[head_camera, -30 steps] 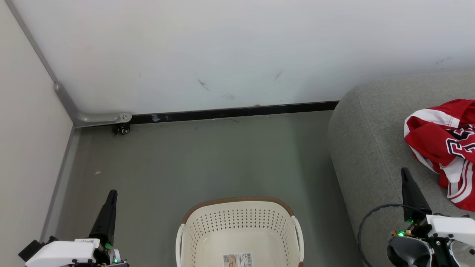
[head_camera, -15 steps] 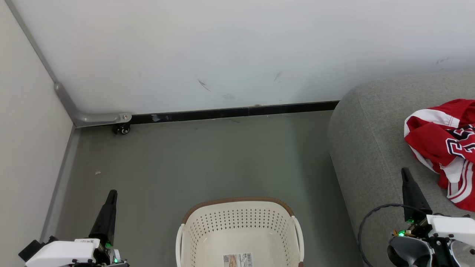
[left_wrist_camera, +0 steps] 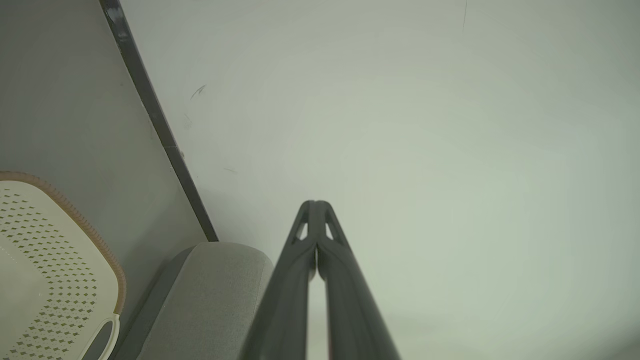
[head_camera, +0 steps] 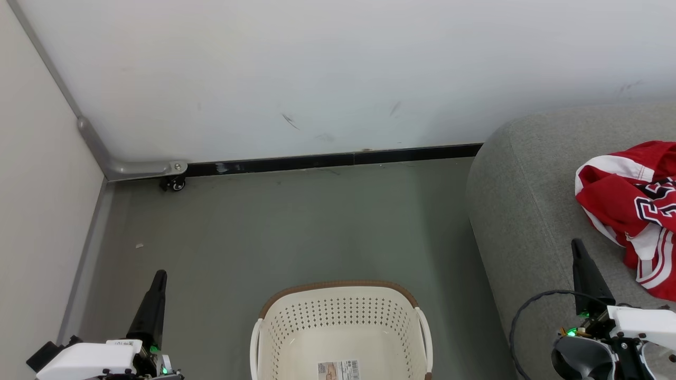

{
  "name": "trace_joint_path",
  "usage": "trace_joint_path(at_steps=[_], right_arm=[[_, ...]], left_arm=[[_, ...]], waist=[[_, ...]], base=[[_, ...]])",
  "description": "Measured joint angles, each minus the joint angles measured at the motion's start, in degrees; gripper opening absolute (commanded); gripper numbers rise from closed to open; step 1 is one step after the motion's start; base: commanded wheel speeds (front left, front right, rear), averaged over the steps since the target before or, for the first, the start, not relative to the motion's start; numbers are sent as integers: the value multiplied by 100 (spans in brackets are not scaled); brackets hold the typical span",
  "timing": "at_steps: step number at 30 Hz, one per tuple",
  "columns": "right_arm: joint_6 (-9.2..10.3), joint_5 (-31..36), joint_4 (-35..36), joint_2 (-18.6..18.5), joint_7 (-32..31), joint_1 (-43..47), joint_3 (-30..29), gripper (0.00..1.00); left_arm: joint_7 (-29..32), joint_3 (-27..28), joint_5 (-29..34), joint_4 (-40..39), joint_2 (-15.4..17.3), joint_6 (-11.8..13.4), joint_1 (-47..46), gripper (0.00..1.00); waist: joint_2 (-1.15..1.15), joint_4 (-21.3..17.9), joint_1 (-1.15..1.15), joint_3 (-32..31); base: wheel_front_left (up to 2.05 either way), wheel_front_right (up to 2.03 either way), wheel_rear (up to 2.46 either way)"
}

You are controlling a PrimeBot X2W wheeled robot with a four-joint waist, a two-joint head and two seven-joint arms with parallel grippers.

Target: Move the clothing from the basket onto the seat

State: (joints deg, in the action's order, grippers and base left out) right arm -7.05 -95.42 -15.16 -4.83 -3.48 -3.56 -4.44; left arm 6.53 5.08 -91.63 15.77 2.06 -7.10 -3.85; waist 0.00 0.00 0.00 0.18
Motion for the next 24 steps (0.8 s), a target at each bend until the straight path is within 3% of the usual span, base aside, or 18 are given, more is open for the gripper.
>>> trace_joint_path(at_steps=[24], right_arm=[[0, 16, -1, 11, -7, 0, -18, 0]], left_arm=[[0, 0, 0, -1, 0, 0, 0, 0]], waist=[[0, 0, 0, 0]], base=[[0, 0, 0]])
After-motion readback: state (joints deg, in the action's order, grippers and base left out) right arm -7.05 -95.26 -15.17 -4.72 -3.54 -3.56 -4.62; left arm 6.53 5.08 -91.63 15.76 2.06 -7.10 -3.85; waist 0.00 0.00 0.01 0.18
